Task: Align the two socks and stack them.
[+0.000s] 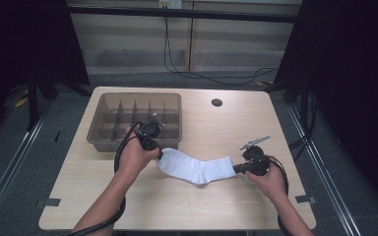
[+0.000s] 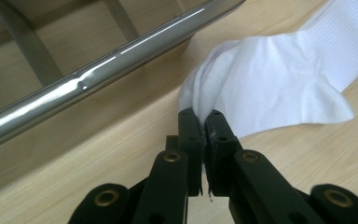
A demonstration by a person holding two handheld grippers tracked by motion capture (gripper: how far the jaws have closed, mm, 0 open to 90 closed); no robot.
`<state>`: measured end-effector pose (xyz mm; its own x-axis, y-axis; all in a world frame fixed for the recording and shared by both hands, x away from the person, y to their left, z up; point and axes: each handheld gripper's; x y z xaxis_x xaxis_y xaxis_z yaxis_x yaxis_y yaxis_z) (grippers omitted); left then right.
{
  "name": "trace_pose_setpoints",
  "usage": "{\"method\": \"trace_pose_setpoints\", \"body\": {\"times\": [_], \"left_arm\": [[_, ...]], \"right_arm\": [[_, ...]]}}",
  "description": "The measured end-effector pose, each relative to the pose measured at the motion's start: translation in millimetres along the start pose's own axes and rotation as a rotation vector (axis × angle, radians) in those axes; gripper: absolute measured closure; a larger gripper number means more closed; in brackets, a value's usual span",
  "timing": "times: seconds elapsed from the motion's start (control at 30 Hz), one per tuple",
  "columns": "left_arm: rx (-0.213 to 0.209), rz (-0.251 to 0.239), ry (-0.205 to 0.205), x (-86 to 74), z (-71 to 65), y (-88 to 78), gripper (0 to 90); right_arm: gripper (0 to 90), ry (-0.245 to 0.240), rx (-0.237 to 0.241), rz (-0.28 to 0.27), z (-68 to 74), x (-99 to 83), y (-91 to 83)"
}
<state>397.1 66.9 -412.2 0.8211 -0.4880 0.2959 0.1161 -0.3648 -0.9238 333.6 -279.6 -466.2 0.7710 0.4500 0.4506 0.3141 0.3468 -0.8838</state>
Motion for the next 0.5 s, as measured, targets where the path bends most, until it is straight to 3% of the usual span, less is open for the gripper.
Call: {"method": "trace_pose_setpoints", "body": {"times": [0.5], "left_arm": [[-0.001, -0.006, 0.021, 10.4, -15.4, -9.9, 87.0]], "right_arm": [[90.0, -0.027, 0.02, 0.02, 9.6, 1.6, 3.3]]}}
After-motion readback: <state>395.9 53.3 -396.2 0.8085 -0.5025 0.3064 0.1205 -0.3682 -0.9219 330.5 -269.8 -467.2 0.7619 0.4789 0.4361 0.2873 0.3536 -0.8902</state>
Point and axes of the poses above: each handheld gripper's, and its own axes: y roughly forward along the jaws, x roughly out of its top, z roughly to its left, and after that the axes turned 1 degree about z, right-handed
